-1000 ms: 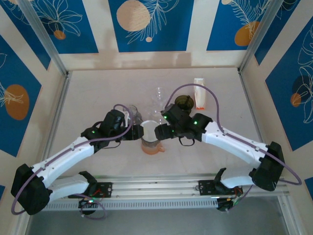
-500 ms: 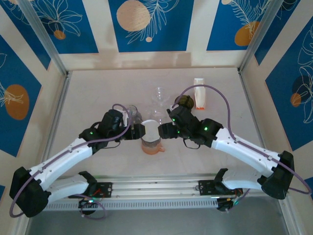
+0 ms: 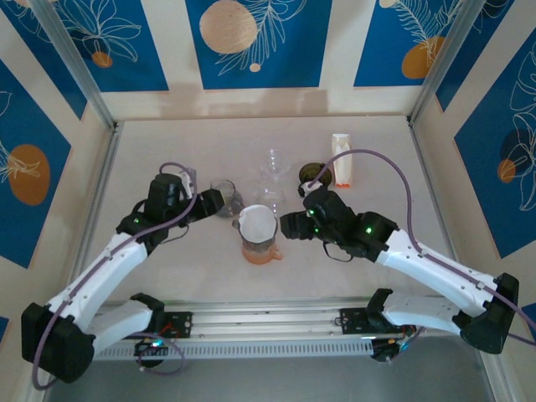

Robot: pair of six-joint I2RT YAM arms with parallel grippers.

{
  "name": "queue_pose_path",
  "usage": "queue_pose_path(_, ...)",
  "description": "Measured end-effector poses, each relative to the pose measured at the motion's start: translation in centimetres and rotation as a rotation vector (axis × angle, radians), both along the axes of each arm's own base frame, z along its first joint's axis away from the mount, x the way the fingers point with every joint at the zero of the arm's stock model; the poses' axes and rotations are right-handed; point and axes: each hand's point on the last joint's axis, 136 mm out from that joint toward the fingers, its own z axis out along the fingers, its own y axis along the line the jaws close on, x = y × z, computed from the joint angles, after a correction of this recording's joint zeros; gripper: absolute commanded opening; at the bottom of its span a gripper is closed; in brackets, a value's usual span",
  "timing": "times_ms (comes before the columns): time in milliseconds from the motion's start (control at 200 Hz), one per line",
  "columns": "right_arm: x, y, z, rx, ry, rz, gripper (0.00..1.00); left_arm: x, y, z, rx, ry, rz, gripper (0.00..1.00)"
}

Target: Place the coffee filter in the dripper

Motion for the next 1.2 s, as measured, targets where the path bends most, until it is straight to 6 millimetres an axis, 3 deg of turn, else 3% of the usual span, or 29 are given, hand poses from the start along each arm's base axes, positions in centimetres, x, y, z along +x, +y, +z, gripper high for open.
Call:
queue_pose_path(230, -0.3, -0.6, -1.0, -0.006, 0.011, -0.010, 0.72, 3.5, 1.2, -5.4, 0.053, 0.126, 0.093, 0.58)
queue_pose_path(360, -0.4, -0.9, -1.0, 0.001, 0.007, -0.014, 0.72, 5.7, 1.8, -7.0, 0.085, 0.150, 0.147, 0.63)
queue_pose_path(505, -0.6, -1.4, -1.1, 0.013, 0.002, -0.023, 0.72, 7.9, 2.0, -7.8, 0.104, 0.146, 0.194, 0.61)
queue_pose_path(770, -1.2, -2.8, -2.5, 0.020, 0.021, -0.050, 0.72, 9.7, 2.8, -9.1, 0.147, 0.170, 0.248, 0.49)
queue_pose_path(1200, -3.2, -5.3, -5.4, 0.048, 0.087, -0.091, 0.72, 9.2, 3.6, -9.7, 0.224, 0.209, 0.243, 0.30)
